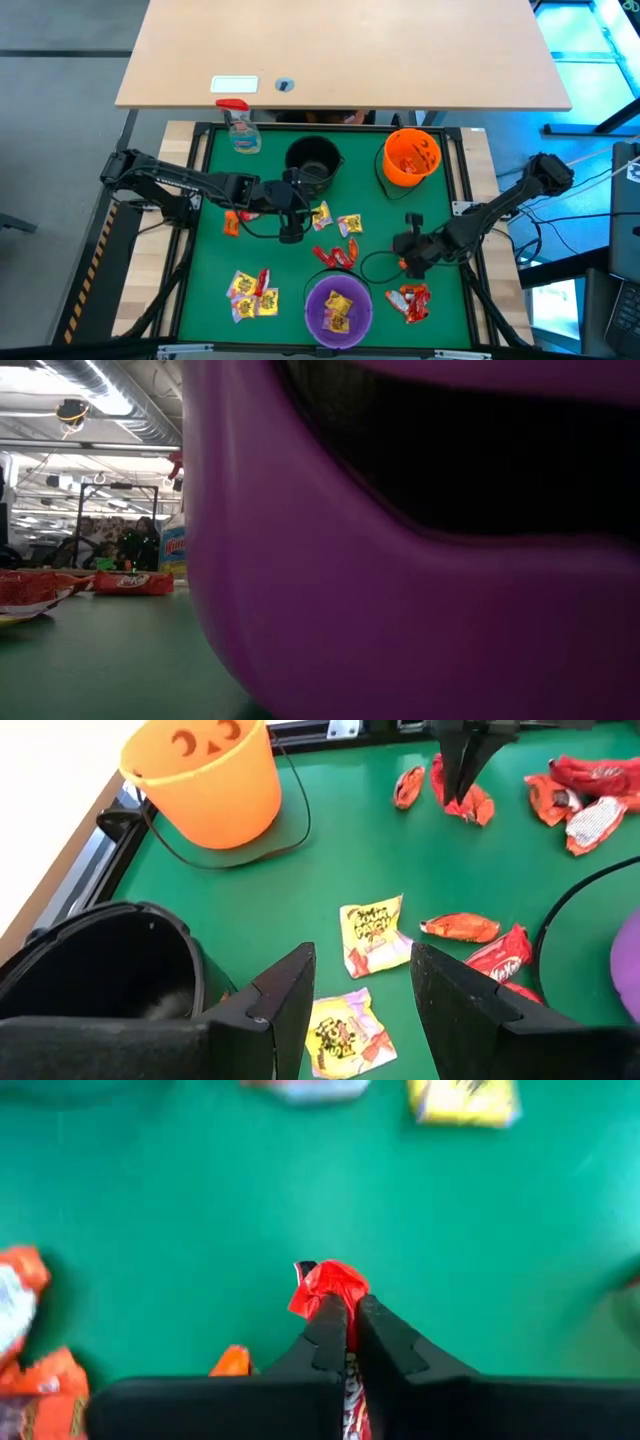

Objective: Sort candy
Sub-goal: Put the red chocolate into the black bucket

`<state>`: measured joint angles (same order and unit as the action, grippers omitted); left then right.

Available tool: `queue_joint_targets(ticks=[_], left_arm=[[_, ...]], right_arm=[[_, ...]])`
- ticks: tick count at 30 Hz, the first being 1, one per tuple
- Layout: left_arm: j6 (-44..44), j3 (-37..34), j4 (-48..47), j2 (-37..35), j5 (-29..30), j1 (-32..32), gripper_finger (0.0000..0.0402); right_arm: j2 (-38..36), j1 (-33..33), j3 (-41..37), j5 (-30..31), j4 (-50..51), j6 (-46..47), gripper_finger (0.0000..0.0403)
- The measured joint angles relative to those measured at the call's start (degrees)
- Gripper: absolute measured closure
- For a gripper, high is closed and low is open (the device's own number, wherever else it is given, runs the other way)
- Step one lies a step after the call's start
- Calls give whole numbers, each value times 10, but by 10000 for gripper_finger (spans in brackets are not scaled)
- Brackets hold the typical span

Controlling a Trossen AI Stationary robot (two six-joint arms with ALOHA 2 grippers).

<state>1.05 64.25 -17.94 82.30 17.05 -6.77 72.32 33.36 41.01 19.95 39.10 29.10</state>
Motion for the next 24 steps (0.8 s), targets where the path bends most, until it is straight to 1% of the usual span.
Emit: queue_joint_targets(ticks=[4, 7, 10, 12, 14, 17, 21, 24], left_arm=[[-15, 0, 25, 0, -8, 0, 244], [-31, 0, 65, 0, -8, 0, 244], [-54, 1, 98, 0, 9, 0, 244], [-62, 1, 106, 1, 17, 0, 244], [-62, 1, 112, 1, 16, 4, 244], [-70, 1, 117, 1, 3, 15, 244], [-82, 1, 118, 2, -1, 24, 244], [-91, 1, 127, 2, -3, 34, 244]], right_arm=[[-17, 0, 53, 72, 8, -39, 398], [-26, -8, 93, 157, -1, -75, 397], [-31, -34, 125, 232, -40, -138, 393], [-31, -65, 140, 251, -85, -200, 394], [-31, -106, 146, 234, -144, -261, 396], [-31, -170, 147, 161, -231, -332, 398], [-31, -241, 147, 54, -294, -362, 396], [-26, -282, 147, 2, -334, -379, 397]])
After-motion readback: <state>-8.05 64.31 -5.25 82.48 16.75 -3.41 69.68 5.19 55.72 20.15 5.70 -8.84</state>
